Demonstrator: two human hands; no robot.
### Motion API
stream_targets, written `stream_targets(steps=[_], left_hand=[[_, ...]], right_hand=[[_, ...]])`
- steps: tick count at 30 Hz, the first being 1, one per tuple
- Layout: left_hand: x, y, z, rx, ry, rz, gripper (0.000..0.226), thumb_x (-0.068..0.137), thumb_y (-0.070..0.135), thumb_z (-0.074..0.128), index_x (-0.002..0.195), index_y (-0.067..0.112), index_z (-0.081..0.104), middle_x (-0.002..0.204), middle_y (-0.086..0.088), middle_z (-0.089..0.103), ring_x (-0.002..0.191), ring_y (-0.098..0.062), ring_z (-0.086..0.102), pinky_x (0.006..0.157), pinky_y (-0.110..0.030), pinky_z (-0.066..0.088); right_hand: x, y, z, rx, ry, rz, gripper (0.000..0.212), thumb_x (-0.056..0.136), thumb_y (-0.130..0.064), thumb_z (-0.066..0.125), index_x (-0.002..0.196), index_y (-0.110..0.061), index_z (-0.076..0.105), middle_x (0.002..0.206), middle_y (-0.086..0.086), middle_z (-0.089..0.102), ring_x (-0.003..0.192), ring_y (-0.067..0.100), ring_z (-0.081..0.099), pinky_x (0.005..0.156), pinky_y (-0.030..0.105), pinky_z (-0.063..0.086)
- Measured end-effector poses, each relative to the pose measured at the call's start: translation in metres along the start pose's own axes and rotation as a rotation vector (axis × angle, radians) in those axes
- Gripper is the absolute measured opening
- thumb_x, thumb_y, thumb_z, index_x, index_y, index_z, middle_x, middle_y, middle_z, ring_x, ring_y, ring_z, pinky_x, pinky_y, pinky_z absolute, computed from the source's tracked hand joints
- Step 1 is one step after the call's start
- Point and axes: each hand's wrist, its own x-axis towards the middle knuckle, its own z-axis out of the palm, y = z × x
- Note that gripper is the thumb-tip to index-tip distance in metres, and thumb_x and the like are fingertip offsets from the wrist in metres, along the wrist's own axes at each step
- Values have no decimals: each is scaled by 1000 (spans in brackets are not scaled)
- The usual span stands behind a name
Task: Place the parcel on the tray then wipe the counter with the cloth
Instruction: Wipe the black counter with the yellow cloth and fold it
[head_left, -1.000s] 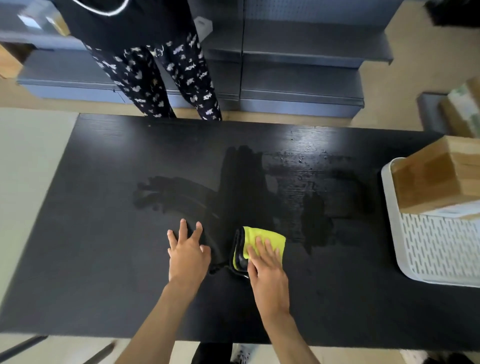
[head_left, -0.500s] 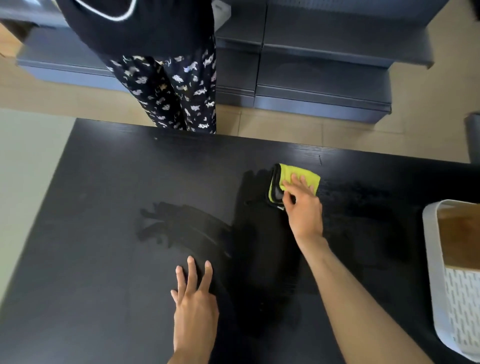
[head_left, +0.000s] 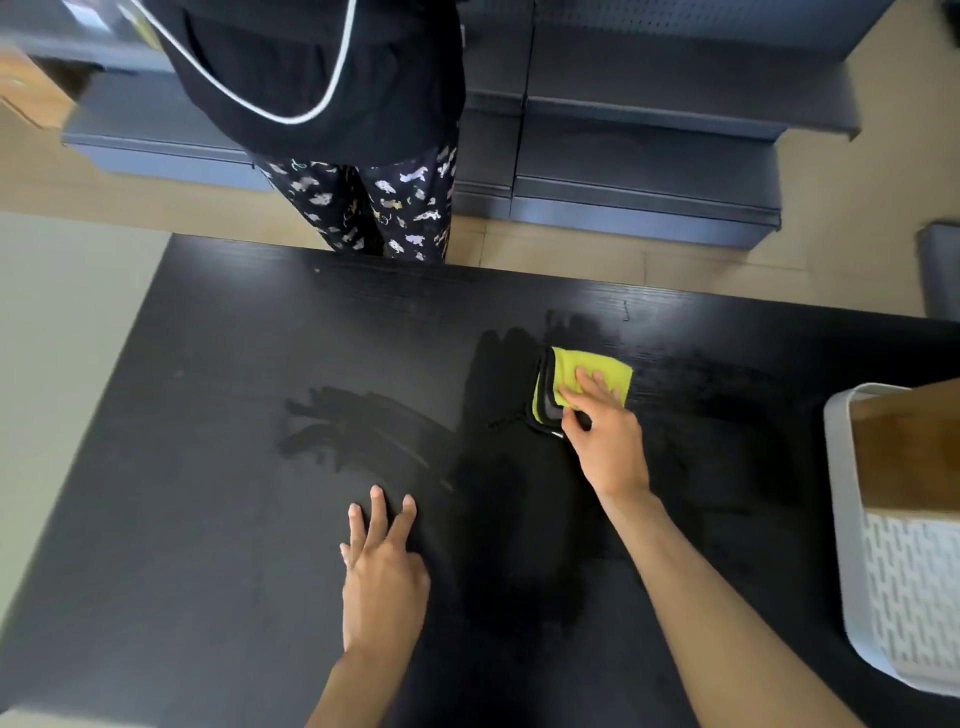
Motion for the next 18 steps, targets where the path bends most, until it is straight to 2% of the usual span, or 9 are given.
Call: stream_targets(steps=[3, 5, 8, 12, 15, 18], left_hand=[[1, 5, -10, -90, 50, -15, 61, 91, 4, 57, 150, 20, 49, 166, -8, 29, 154, -35, 21, 103, -45, 50], [-2, 9, -11, -185, 75, -36, 59, 94, 7, 54, 150, 20, 48, 166, -4, 30, 154, -28, 21, 109, -46, 44], [-22, 21, -2, -271, 114, -2, 61, 93, 9, 56, 152, 17, 45, 165, -1, 32, 154, -24, 23, 117, -47, 37], [-71, 43, 19, -189, 112, 115, 63, 91, 11, 58, 152, 20, 43, 165, -2, 32, 153, -26, 26, 118, -50, 36], [-99, 61, 27, -117, 114, 186, 63, 93, 14, 57, 153, 25, 41, 166, -1, 31, 153, -24, 26, 120, -51, 34], [-107, 74, 32, -42, 96, 246, 62, 95, 16, 58, 153, 27, 41, 166, -2, 30, 154, -24, 25, 123, -49, 28]], right_hand=[[-55, 8, 0, 12, -14, 3, 34, 96, -9, 70, 128, -19, 75, 156, 0, 53, 153, 15, 36, 122, 46, 39], [-97, 13, 0, -18, -10, 6, 34, 95, -9, 71, 127, -21, 76, 157, -2, 52, 153, 15, 36, 117, 46, 46], [-163, 17, -1, -43, -22, 14, 39, 96, -8, 69, 132, -24, 73, 160, -4, 48, 155, 17, 32, 113, 49, 49], [-248, 27, -2, -33, -53, 19, 43, 100, -10, 65, 140, -29, 66, 166, -8, 37, 159, 13, 20, 119, 52, 42], [-288, 35, 0, -55, -50, 12, 40, 107, -24, 56, 146, -33, 60, 168, -7, 34, 160, 8, 10, 118, 54, 42], [-290, 37, 2, -138, -48, -20, 43, 109, -35, 45, 151, -32, 54, 168, -2, 33, 161, 17, 13, 118, 56, 40]])
